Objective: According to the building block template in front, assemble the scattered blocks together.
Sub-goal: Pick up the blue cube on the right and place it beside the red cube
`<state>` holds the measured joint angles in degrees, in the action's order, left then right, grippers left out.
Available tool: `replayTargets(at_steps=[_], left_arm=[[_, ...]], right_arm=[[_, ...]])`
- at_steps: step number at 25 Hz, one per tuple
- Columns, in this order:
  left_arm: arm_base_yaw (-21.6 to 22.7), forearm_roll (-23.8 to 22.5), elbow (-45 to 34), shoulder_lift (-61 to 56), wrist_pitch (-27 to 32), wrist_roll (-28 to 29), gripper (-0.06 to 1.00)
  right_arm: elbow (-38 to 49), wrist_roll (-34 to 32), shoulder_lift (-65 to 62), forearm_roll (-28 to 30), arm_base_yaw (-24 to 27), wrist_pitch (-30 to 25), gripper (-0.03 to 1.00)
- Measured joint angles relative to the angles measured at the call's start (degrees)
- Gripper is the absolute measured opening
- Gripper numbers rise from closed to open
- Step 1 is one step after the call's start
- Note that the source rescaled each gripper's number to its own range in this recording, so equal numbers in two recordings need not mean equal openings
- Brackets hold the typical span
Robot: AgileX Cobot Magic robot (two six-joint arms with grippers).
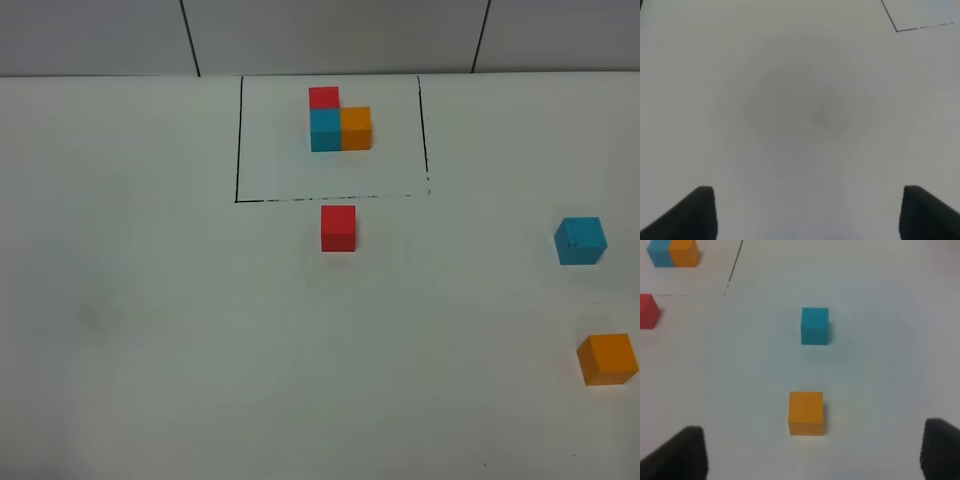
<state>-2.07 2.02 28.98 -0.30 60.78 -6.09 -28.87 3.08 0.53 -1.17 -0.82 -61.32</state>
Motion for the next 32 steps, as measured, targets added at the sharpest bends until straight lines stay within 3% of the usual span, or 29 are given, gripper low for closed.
replayTargets(at_steps=[32], left_arm=[[0.0,0.0,0.0,0.0,0.0,0.0,0.68]], right_arm=[[0.0,0.0,0.0,0.0,0.0,0.0,0.73]])
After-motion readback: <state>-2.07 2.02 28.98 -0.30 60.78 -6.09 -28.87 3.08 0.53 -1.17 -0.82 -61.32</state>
